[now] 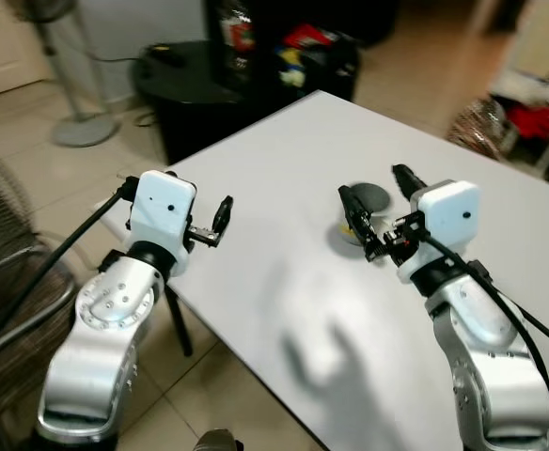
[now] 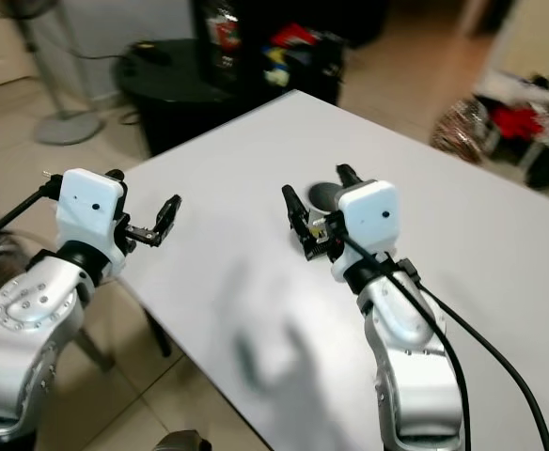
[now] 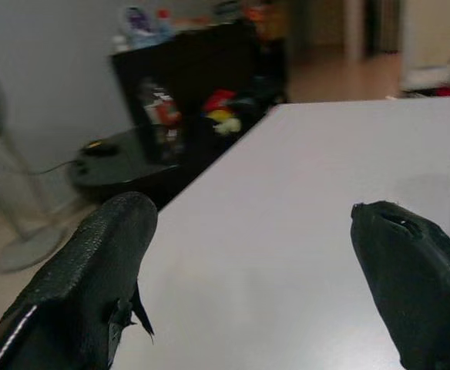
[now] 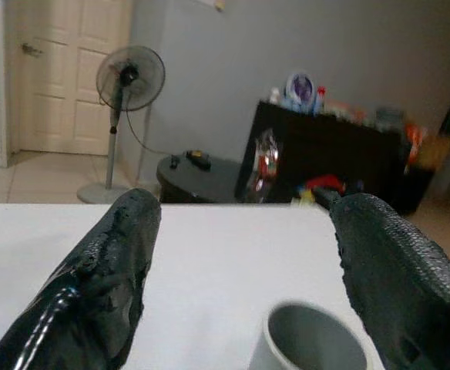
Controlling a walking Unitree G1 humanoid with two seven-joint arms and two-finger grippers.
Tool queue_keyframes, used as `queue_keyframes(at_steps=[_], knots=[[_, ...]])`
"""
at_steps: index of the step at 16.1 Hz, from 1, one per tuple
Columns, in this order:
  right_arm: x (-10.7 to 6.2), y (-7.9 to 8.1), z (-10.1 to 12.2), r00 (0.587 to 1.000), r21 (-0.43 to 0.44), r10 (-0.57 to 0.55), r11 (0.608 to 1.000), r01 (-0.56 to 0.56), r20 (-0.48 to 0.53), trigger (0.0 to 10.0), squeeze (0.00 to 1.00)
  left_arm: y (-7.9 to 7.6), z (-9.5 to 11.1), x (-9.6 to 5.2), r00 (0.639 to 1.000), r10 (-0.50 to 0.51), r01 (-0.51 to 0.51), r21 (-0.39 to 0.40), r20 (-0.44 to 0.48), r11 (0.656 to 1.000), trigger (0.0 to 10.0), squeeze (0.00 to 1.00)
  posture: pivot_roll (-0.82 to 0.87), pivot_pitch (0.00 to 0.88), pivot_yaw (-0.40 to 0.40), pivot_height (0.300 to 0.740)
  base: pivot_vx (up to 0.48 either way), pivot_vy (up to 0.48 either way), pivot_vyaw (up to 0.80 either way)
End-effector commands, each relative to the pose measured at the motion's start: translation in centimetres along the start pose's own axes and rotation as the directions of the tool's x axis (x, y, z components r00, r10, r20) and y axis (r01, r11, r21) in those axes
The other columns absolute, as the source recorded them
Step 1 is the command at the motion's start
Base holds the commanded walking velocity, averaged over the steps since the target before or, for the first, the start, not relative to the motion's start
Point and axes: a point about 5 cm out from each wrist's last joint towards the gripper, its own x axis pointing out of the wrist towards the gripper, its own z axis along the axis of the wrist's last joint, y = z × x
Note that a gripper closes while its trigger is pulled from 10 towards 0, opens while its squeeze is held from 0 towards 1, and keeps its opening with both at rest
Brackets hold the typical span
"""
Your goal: Setting the table
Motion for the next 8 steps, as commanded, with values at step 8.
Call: queue_keyframes(at_steps=[8], knots=[[-1.9, -0.7, -3.3, 0.98, 0.121, -0.148, 0.979, 0.164, -0.13, 10.0, 1.0, 0.6, -1.7, -2.0, 0.997, 0.043, -0.041, 0.018, -0.064, 0.999, 10.0, 0.0, 0.13, 0.0, 0.003, 0.74, 0.0, 0.0, 0.8]])
